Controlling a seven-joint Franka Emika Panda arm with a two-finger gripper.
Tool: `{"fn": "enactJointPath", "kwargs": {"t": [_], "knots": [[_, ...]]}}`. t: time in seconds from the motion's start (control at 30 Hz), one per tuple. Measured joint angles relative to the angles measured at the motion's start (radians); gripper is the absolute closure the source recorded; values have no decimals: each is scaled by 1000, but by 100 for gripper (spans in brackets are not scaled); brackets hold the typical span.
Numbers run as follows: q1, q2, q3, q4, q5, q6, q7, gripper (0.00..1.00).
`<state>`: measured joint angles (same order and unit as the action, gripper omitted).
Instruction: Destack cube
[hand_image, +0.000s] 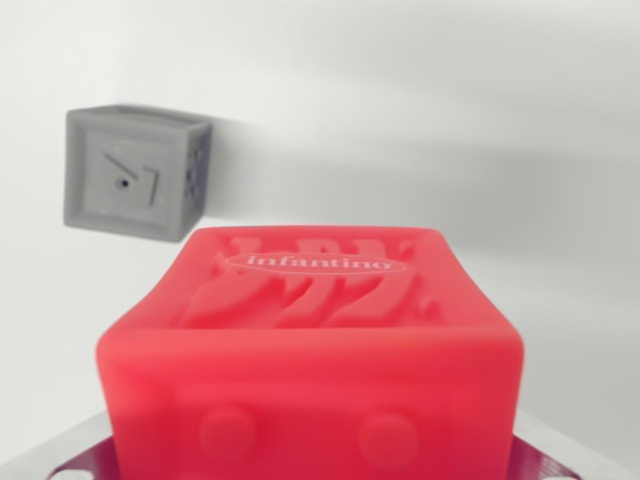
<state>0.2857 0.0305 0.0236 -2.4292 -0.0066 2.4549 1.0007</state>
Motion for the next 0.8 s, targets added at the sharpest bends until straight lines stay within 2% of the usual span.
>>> {"fn": "enactJointPath", "kwargs": {"t": [0.8], "knots": [[-47,-13,-46,-43,1,30,-177,100]]}}
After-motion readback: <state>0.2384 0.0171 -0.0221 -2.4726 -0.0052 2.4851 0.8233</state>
